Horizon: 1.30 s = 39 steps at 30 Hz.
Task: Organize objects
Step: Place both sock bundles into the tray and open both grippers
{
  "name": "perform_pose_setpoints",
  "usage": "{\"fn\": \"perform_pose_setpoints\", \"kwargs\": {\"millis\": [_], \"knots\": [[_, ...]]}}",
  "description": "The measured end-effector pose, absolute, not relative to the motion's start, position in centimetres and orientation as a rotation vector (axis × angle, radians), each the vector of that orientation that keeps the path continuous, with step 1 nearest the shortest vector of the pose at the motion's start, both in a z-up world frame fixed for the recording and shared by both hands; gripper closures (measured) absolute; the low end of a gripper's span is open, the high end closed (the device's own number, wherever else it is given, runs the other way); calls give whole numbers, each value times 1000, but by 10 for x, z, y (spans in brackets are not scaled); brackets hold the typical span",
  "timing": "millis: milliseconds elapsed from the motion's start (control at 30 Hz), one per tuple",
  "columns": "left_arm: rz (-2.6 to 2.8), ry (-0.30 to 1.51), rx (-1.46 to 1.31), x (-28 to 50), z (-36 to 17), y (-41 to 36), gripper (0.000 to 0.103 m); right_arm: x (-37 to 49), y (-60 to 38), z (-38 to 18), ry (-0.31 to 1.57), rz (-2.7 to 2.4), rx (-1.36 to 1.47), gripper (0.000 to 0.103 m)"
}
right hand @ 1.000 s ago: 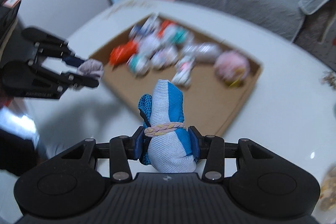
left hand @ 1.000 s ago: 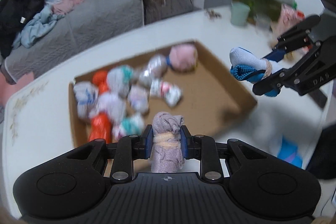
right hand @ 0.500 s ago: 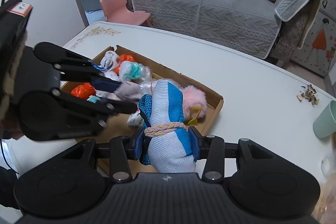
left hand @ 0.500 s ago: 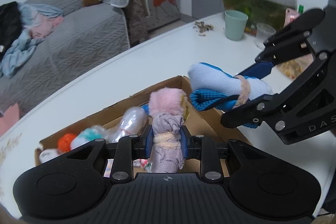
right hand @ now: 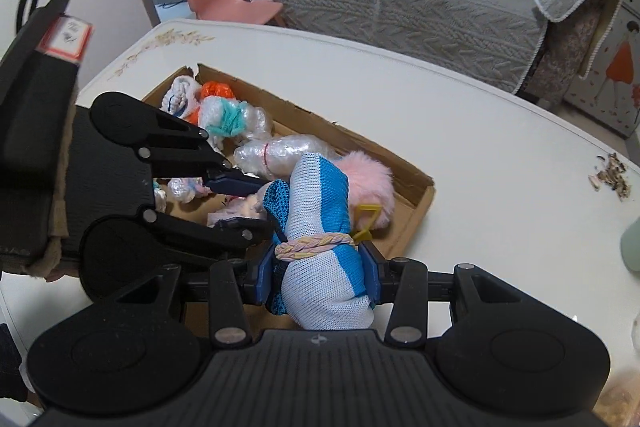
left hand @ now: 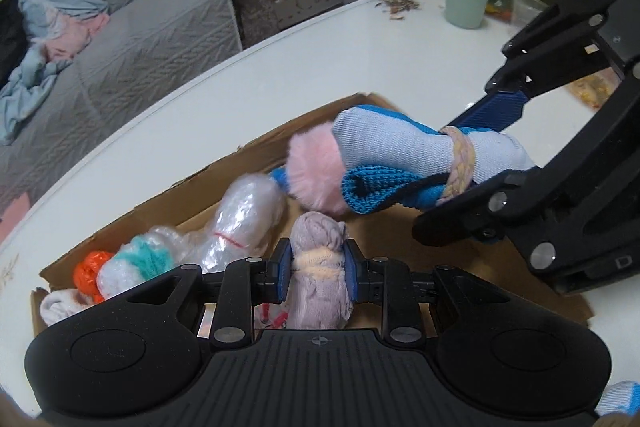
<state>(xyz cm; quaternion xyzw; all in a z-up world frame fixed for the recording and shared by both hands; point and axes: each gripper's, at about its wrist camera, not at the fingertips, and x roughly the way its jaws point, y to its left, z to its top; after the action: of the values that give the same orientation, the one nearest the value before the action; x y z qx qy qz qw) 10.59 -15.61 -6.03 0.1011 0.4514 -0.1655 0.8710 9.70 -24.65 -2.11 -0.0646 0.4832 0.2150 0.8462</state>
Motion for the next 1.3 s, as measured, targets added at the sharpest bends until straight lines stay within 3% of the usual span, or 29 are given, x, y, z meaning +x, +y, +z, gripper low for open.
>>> {"fn": "perform_pose_setpoints", "kwargs": {"millis": [400,800,867,1300], "knots": [[-387,933,258,105,-72,-150,65,113,-251,-45,1079,465,-81,62],[-450,917,298,97,-70,-153,33,112,-253,-46,1086,475,-123,58],[-460,916,316,96,-68,-155,32,111,-255,-42,1077,474,-139,52],[-478,935,344,95,-67,-157,26,107,-251,-39,1084,518,-186,47]]}}
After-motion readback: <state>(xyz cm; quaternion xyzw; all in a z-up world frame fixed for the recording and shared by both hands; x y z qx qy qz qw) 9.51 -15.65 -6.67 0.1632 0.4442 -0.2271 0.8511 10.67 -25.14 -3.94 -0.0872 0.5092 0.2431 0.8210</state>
